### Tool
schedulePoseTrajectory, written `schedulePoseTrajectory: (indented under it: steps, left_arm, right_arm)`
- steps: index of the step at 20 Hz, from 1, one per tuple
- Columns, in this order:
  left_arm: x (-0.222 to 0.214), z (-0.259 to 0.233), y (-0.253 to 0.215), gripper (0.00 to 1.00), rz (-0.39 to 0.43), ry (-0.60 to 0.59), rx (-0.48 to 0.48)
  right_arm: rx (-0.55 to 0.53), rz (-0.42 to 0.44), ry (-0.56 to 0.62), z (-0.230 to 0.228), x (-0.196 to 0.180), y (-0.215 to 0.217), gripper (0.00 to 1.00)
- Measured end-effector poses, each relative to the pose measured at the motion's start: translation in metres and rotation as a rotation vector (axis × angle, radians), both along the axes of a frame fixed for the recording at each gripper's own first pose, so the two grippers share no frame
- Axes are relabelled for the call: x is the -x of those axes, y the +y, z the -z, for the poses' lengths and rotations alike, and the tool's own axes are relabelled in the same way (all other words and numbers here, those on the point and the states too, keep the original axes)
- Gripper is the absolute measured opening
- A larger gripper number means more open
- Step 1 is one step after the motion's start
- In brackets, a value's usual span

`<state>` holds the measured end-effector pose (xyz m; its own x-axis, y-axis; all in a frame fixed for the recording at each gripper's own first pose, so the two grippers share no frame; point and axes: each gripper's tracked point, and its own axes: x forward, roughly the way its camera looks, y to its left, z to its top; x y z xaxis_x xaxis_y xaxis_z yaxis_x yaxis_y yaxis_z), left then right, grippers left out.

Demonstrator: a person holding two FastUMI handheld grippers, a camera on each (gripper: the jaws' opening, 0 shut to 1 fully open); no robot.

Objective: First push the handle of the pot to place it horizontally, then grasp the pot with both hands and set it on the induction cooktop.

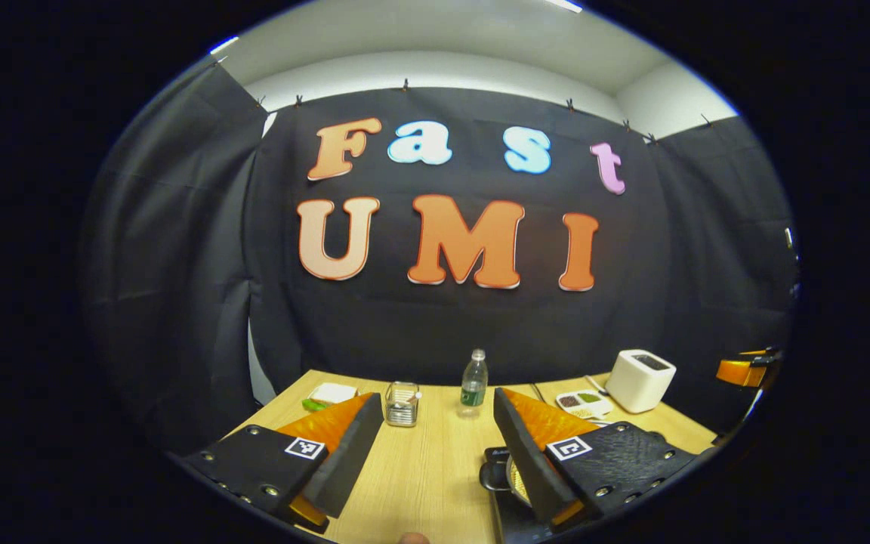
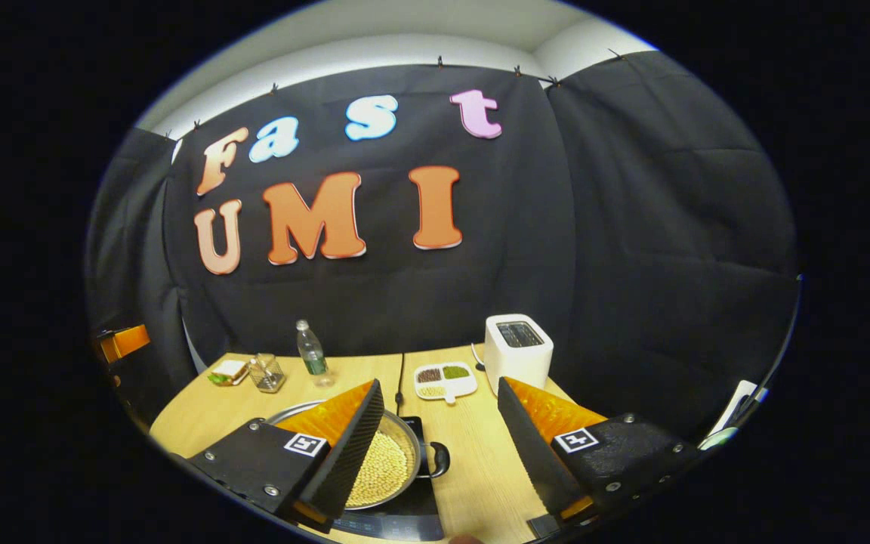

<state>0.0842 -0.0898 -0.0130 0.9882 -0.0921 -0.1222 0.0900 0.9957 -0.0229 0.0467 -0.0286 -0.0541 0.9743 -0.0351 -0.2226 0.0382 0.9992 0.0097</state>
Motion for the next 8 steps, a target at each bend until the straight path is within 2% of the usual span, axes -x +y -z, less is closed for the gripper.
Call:
schedulePoseTrajectory:
  steps: [2, 4, 5, 6, 8]
  left_arm:
    - [0.015, -0.041, 0.012, 0.9, -0.02, -0.095, -0.014]
    - [0.037, -0.062, 0.014, 0.91, -0.015, -0.147, -0.03]
    - [0.043, -0.065, 0.014, 0.9, -0.011, -0.154, -0.045]
    - [0.047, -0.065, 0.013, 0.91, -0.007, -0.151, -0.06]
    - [0.055, -0.061, 0.006, 0.91, 0.014, -0.134, -0.062]
  right_arm:
    - [-0.004, -0.013, -0.053, -0.023, 0.015, 0.002, 0.94]
    - [-0.002, -0.021, -0.09, -0.041, 0.027, 0.002, 0.94]
    - [-0.005, -0.021, -0.105, -0.048, 0.032, 0.001, 0.94]
    - [-0.01, -0.02, -0.117, -0.052, 0.035, 0.001, 0.99]
    - [-0.019, -0.023, -0.132, -0.058, 0.041, 0.001, 0.99]
